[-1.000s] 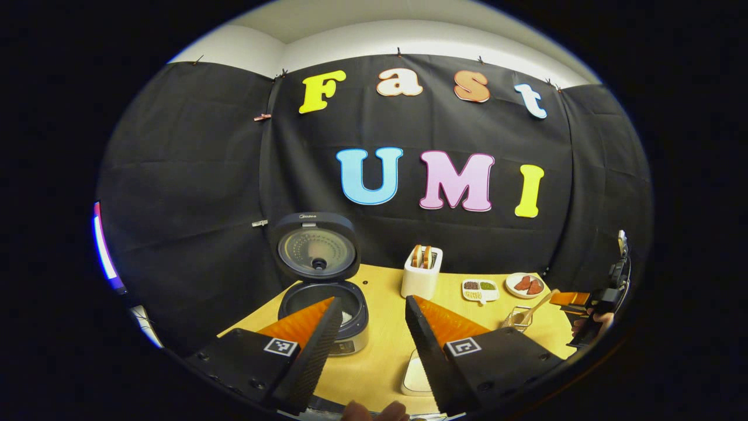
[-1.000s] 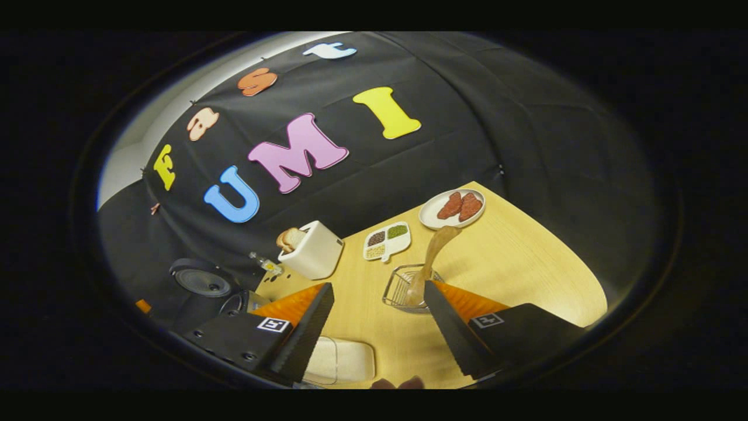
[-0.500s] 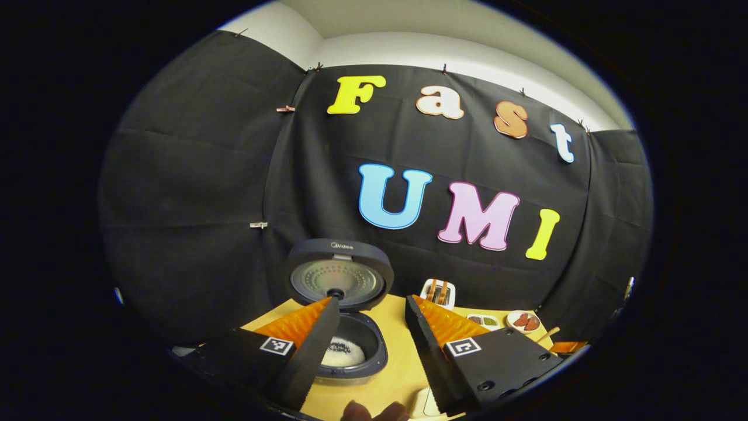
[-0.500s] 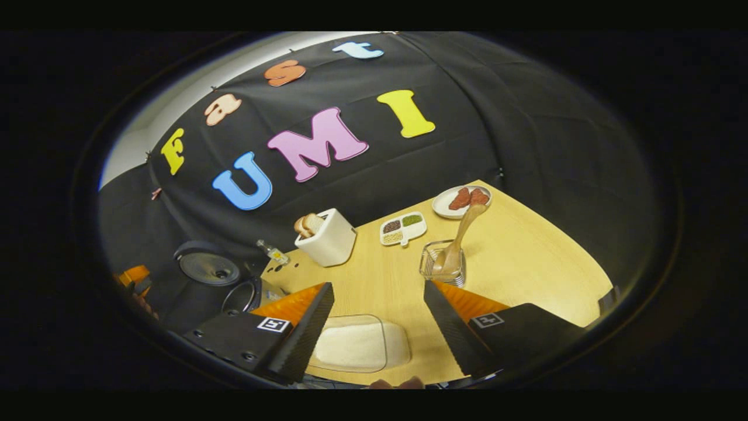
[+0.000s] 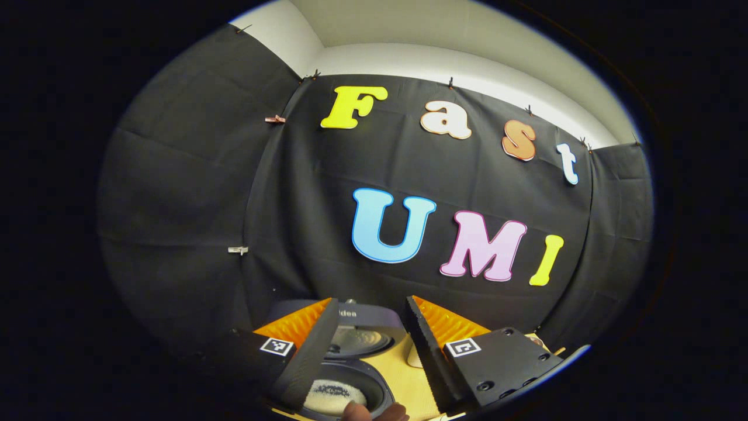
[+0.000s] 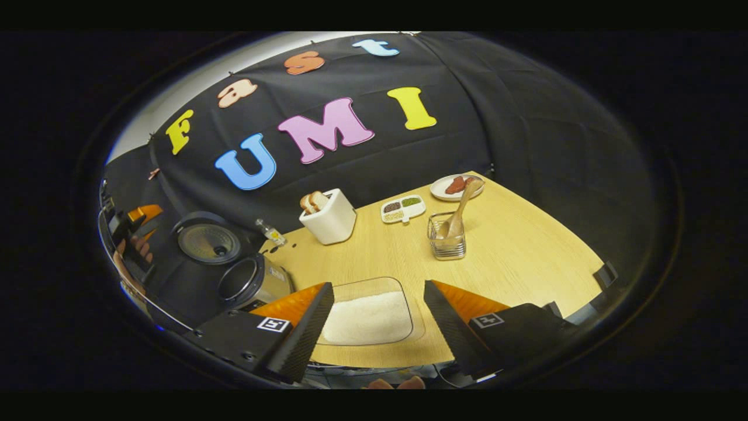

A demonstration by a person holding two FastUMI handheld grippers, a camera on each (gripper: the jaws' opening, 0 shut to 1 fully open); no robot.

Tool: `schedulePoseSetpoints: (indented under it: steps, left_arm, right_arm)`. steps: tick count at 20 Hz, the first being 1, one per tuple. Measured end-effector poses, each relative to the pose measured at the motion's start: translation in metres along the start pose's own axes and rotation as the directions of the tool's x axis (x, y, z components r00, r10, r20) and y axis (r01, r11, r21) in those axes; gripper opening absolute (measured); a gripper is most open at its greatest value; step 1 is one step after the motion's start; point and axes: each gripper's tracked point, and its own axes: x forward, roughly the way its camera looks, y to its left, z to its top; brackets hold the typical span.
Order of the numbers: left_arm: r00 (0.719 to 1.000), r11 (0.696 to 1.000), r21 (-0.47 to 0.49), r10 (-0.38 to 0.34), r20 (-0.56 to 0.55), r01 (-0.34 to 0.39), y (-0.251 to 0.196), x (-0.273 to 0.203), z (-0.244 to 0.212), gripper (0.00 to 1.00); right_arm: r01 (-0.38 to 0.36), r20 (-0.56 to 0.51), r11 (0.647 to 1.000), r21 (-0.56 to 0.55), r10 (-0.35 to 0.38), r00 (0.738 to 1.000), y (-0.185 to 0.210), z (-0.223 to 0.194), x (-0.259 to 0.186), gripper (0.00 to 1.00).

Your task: Close the left gripper, press the button to open the rice cooker; take a wooden spoon from the chopstick holder with the right hand, scoop a spoonful of rice and pour it into the rice cooker, then put the wooden spoon back into the chopstick holder.

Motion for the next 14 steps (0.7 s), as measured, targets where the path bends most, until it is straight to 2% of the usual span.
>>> schedulePoseSetpoints:
  steps: [3, 6, 7, 8, 9, 10, 14]
  left_arm:
    - [1.0, 0.999, -0.04, 0.031, -0.002, -0.031, 0.014, 0.031, 0.002, 0.8]
    - [0.99, 0.995, -0.084, 0.048, -0.131, -0.059, 0.022, 0.06, -0.032, 0.8]
    - [0.981, 0.994, -0.077, 0.067, -0.18, -0.082, 0.026, 0.063, -0.043, 0.8]
    - [0.984, 0.995, -0.035, 0.084, -0.157, -0.09, 0.028, 0.068, -0.039, 0.81]
    - [0.982, 0.996, -0.011, 0.083, -0.168, -0.086, 0.026, 0.071, -0.039, 0.77]
    - [0.978, 0.997, 0.002, 0.079, -0.192, -0.081, 0.023, 0.07, -0.045, 0.8]
    - [0.979, 0.997, 0.044, 0.073, -0.188, -0.066, 0.016, 0.034, -0.061, 0.82]
  right_arm:
    - [0.007, -0.005, 1.0, -0.02, -0.007, 1.0, 0.005, -0.002, -0.007, 0.96]
    - [0.0, -0.002, 0.999, -0.048, 0.0, 1.0, 0.01, 0.003, -0.011, 0.96]
    - [-0.002, 0.003, 0.999, -0.052, 0.002, 1.0, 0.013, 0.007, -0.01, 0.96]
    - [-0.008, 0.007, 0.999, -0.054, 0.008, 1.0, 0.015, 0.01, -0.011, 0.96]
    - [-0.012, 0.008, 0.998, -0.057, 0.013, 1.0, 0.018, 0.012, -0.009, 0.96]
    - [-0.016, 0.009, 0.998, -0.059, 0.017, 1.0, 0.019, 0.013, -0.008, 0.96]
    - [-0.033, -0.009, 0.998, -0.049, 0.033, 0.999, 0.024, 0.009, -0.003, 0.96]
